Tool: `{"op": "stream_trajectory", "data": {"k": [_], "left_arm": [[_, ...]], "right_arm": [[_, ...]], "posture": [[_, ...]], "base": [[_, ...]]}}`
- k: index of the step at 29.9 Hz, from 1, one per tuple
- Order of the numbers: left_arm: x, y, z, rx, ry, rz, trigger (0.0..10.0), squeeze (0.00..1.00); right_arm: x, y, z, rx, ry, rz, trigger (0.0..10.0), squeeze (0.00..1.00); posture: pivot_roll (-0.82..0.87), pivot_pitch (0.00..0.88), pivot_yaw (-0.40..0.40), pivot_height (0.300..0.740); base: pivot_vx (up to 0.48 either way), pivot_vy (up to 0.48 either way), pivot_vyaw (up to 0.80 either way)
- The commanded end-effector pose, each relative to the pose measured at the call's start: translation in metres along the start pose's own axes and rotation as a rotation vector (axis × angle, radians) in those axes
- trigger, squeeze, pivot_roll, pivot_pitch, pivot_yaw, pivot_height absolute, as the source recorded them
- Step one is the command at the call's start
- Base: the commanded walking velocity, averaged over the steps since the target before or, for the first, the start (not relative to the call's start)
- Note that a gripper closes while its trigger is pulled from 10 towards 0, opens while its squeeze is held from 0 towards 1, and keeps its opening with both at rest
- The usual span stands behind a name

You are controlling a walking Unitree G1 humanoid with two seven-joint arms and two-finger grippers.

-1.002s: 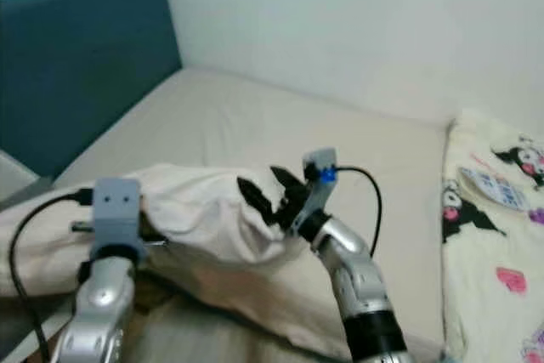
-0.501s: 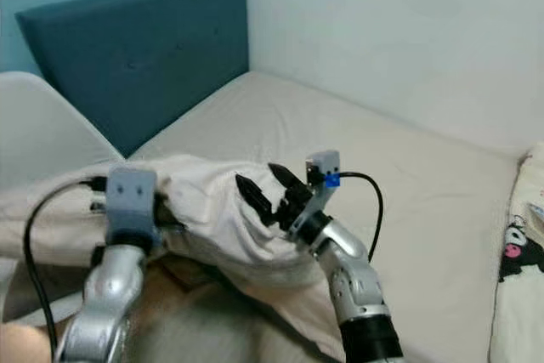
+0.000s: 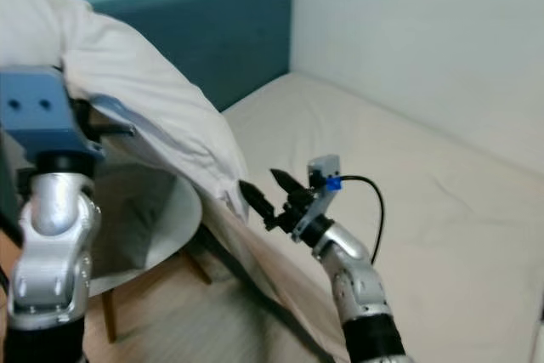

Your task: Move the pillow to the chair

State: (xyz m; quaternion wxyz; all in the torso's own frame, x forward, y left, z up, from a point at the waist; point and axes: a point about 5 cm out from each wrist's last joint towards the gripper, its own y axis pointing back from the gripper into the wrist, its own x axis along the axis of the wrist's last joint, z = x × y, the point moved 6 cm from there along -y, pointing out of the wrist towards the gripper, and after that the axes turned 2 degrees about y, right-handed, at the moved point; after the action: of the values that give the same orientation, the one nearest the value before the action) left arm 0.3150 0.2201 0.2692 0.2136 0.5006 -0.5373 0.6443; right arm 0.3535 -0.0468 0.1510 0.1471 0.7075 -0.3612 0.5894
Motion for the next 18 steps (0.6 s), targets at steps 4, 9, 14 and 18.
{"op": "stream_trajectory", "data": {"k": [4, 9, 14, 18], "left_arm": [[-0.04, 0.022, -0.022, 0.119, -0.038, -0.173, 10.0, 0.0], [-0.05, 0.025, -0.029, 0.145, -0.055, -0.21, 10.0, 0.0], [-0.062, 0.031, -0.033, 0.185, -0.05, -0.258, 10.0, 0.0], [-0.063, 0.036, -0.029, 0.178, -0.052, -0.265, 10.0, 0.0]], "right_arm": [[-0.005, 0.001, 0.001, 0.007, 0.01, -0.028, 10.0, 0.0], [-0.005, 0.001, 0.0, 0.009, 0.001, -0.026, 10.0, 0.0], [-0.005, 0.001, 0.0, 0.014, -0.011, -0.023, 10.0, 0.0], [-0.005, 0.001, -0.001, 0.017, -0.014, -0.022, 10.0, 0.0]], "posture": [[0.03, 0.0, -0.075, 0.74], [0.03, 0.0, -0.073, 0.74], [0.02, 0.0, -0.071, 0.74], [0.03, 0.0, -0.07, 0.74]], "base": [[0.0, 0.0, 0.7], [0.0, 0.0, 0.7], [0.0, 0.0, 0.7], [0.0, 0.0, 0.7]]}}
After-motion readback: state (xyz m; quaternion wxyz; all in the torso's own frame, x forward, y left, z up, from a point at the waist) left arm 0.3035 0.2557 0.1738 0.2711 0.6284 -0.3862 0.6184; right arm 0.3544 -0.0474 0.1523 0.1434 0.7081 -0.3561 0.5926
